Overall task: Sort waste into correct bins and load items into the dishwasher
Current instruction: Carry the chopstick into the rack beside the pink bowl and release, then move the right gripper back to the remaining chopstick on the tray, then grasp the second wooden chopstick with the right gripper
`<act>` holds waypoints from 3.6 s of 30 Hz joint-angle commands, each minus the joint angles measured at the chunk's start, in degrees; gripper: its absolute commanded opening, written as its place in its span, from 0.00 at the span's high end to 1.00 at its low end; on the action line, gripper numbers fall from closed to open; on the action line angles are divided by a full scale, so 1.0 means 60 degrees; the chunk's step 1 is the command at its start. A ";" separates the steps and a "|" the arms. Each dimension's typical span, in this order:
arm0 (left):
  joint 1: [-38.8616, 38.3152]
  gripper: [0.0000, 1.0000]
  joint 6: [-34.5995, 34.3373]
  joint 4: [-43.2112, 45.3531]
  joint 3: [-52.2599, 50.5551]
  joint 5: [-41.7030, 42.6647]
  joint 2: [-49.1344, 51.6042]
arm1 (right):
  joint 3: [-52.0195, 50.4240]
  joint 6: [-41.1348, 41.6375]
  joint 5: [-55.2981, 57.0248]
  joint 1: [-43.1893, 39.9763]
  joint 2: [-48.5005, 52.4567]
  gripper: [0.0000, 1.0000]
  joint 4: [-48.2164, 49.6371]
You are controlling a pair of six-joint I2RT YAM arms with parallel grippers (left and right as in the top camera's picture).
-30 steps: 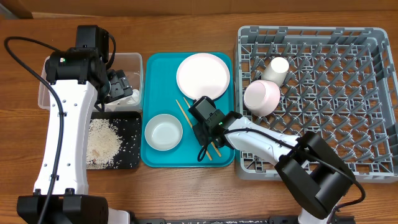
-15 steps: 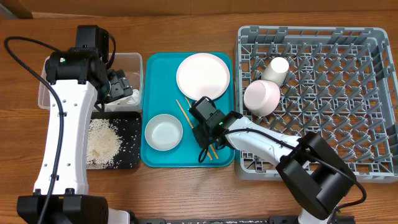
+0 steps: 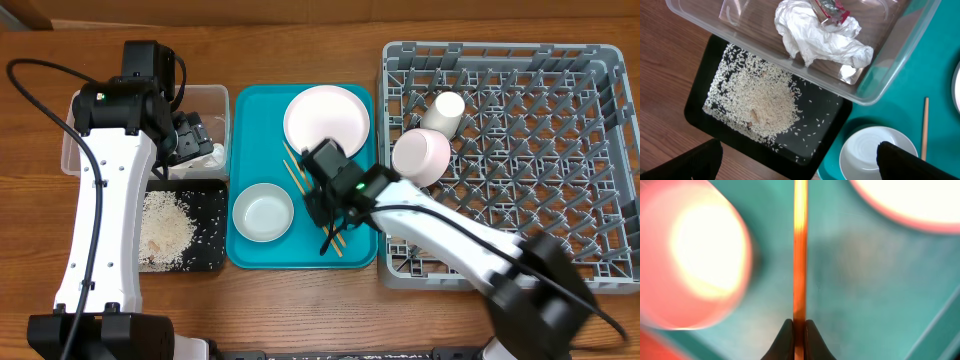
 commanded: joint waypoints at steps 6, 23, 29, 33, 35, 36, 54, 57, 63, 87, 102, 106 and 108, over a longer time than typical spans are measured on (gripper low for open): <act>0.0018 0.00 -0.0036 0.0015 0.0098 -0.0127 -0.0036 | 0.0539 -0.0015 -0.0044 -0.1053 -0.2674 0.96 -0.1435; 0.0018 0.00 -0.0036 0.0015 0.0098 -0.0127 -0.0036 | 0.0525 -0.0510 0.0335 -0.6273 -0.2430 0.96 -0.5319; 0.0018 0.00 -0.0036 0.0015 0.0098 -0.0127 -0.0036 | 0.0149 -0.0827 0.0397 -0.6349 -0.2197 0.94 -0.5060; 0.0018 0.00 -0.0033 0.0015 0.0098 -0.0127 -0.0036 | -0.0076 -0.0827 0.0481 -0.6349 -0.2120 0.92 -0.4779; 0.0018 0.00 -0.0033 0.0015 0.0098 -0.0127 -0.0036 | -0.0076 -0.0827 0.0484 -0.6349 -0.2080 0.89 -0.4765; 0.0018 0.00 -0.0036 0.0015 0.0098 -0.0127 -0.0036 | -0.0076 -0.0827 0.0484 -0.6349 -0.2080 0.88 -0.4765; 0.0018 0.00 -0.0036 0.0015 0.0098 -0.0127 -0.0036 | -0.0084 -0.0678 -0.4590 -0.6339 -0.2080 0.60 -0.3920; 0.0018 0.00 -0.0036 0.0015 0.0098 -0.0127 -0.0036 | -0.0084 -0.0681 -0.6462 -0.6247 -0.2080 0.57 -0.3464; 0.0018 0.00 -0.0036 0.0015 0.0098 -0.0127 -0.0036 | -0.0084 -0.0681 -0.6972 -0.5373 -0.2080 0.07 -0.2849; 0.0018 0.00 -0.0033 0.0015 0.0098 -0.0127 -0.0036 | -0.0087 0.2721 0.1096 0.0106 -0.1177 0.53 -0.0809; 0.0018 0.00 -0.0036 0.0015 0.0098 -0.0127 -0.0036 | -0.0087 0.2215 0.1016 0.0109 0.0612 0.90 -0.0270; 0.0018 0.00 -0.0033 0.0015 0.0098 -0.0127 -0.0036 | -0.0087 0.2211 0.1016 0.0109 0.0725 0.78 -0.0120; 0.0018 0.00 -0.0036 0.0015 0.0098 -0.0127 -0.0036 | -0.0087 0.2211 0.1016 0.0109 0.0725 0.76 -0.0102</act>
